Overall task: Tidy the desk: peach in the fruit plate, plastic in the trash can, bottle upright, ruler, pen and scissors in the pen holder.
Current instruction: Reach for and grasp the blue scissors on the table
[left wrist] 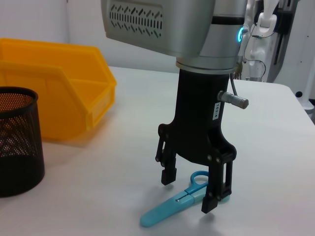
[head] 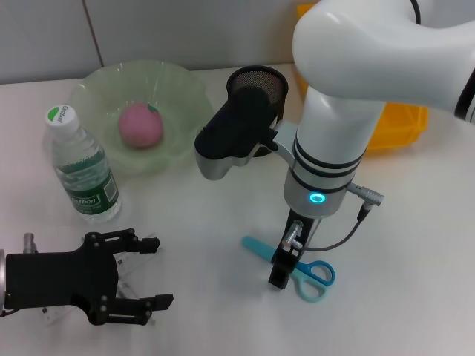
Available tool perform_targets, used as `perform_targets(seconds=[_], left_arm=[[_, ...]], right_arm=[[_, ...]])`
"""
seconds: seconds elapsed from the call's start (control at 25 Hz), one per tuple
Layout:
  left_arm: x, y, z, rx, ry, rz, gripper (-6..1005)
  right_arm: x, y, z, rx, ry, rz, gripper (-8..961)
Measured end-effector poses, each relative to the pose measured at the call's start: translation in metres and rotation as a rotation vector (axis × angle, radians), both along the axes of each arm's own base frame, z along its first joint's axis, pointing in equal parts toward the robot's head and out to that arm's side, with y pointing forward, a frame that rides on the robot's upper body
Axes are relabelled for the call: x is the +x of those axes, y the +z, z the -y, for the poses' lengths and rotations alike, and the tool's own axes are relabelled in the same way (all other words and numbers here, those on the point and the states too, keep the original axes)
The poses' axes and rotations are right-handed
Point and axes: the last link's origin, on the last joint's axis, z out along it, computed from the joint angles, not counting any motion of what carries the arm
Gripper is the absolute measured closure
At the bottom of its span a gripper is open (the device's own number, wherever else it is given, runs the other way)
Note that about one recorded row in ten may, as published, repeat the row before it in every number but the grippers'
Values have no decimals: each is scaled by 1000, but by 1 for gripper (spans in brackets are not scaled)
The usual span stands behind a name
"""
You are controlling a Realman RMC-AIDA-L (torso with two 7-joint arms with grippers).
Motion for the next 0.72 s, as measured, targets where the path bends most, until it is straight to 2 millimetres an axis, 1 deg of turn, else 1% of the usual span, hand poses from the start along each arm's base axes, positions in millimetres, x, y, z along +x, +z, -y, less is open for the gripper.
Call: perform_targets(seconds=[0.72], left_arm=[[0,-1,1,-3,1,3,160]], right_arm=[[0,-4,4,-4,17,15,185]])
